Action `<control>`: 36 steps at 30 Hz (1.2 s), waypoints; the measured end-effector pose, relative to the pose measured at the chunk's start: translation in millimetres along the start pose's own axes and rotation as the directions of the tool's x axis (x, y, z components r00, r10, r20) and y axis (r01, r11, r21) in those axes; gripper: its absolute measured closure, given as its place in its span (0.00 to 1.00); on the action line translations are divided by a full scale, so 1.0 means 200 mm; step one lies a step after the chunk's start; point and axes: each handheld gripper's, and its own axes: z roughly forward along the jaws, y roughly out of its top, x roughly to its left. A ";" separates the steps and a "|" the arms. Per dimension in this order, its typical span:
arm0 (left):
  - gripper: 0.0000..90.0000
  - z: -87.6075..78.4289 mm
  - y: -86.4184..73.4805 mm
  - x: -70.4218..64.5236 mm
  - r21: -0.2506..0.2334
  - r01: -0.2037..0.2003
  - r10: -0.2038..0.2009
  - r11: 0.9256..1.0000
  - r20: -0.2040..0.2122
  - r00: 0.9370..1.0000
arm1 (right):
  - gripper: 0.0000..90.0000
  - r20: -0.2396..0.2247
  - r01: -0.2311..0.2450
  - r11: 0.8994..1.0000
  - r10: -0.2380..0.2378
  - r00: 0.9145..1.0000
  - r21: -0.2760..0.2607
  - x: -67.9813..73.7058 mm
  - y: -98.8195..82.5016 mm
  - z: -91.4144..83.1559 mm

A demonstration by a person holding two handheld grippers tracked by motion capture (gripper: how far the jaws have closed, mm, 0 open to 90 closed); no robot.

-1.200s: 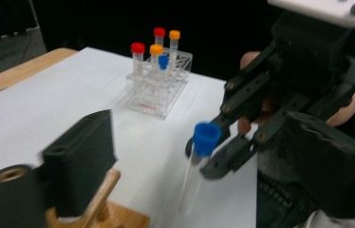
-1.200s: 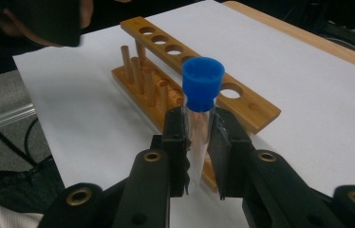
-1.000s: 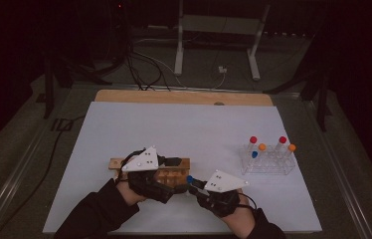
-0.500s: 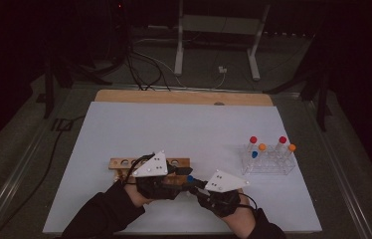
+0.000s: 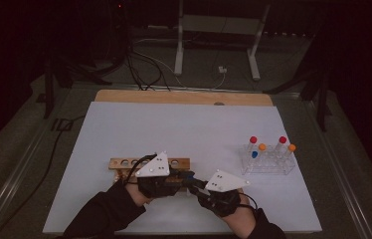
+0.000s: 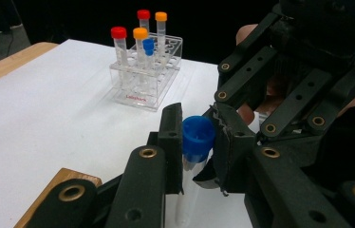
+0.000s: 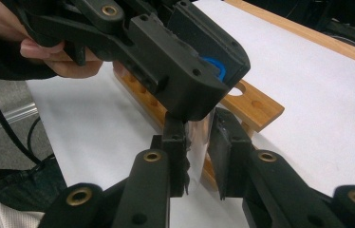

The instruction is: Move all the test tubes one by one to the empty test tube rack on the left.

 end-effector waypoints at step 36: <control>0.86 -0.20 0.17 0.19 -0.038 -0.027 0.020 0.999 -0.191 0.981 | 0.00 0.076 -0.084 0.987 0.095 0.993 -0.140 -0.14 0.00 -0.13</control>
